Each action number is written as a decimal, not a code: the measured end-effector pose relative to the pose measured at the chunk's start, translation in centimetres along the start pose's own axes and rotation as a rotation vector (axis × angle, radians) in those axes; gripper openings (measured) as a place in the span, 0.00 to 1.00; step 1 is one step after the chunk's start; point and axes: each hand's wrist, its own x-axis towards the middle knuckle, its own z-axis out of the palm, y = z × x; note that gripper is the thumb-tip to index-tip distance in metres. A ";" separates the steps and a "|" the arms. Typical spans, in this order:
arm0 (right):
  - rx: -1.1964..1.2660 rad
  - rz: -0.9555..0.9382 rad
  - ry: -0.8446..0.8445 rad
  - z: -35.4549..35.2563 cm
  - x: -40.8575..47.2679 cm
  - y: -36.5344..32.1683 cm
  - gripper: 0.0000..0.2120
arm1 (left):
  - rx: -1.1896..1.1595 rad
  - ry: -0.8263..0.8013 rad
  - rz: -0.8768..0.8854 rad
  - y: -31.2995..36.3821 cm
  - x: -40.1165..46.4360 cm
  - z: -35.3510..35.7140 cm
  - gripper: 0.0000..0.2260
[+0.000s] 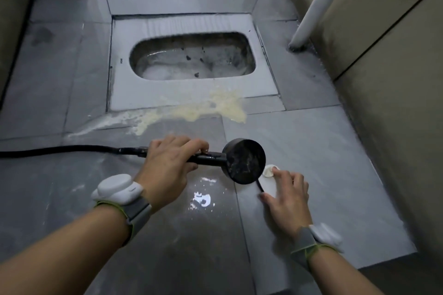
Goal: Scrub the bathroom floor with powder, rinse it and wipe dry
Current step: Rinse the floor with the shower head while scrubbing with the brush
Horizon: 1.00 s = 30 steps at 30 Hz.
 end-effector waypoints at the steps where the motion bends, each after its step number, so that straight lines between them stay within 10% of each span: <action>1: 0.024 -0.042 -0.002 -0.2 0.6 0.0 0.27 | -0.003 -0.003 0.008 -0.1 0.8 0.2 0.16; 9: 0.003 -0.125 0.061 -2.3 15.1 1.2 0.28 | 0.073 -0.059 0.064 -2.1 5.6 3.3 0.20; 15: -0.022 -0.666 -0.349 0.4 20.4 -5.4 0.28 | 0.107 -0.079 0.056 -4.6 6.6 2.4 0.22; 19: 0.017 -0.419 -0.154 0.3 24.0 -6.6 0.29 | 0.098 -0.066 0.047 -5.3 6.6 2.2 0.22; 23: -0.071 -0.683 -0.327 0.4 24.5 -7.1 0.30 | 0.087 -0.072 0.048 -5.4 7.2 2.5 0.23; 27: -0.016 -0.395 -0.141 0.4 26.7 -7.5 0.28 | 0.109 -0.012 0.000 -5.9 7.6 2.2 0.23; 30: -0.055 -0.603 -0.267 2.0 24.8 -9.4 0.28 | 0.128 -0.032 -0.004 -6.0 7.4 1.9 0.23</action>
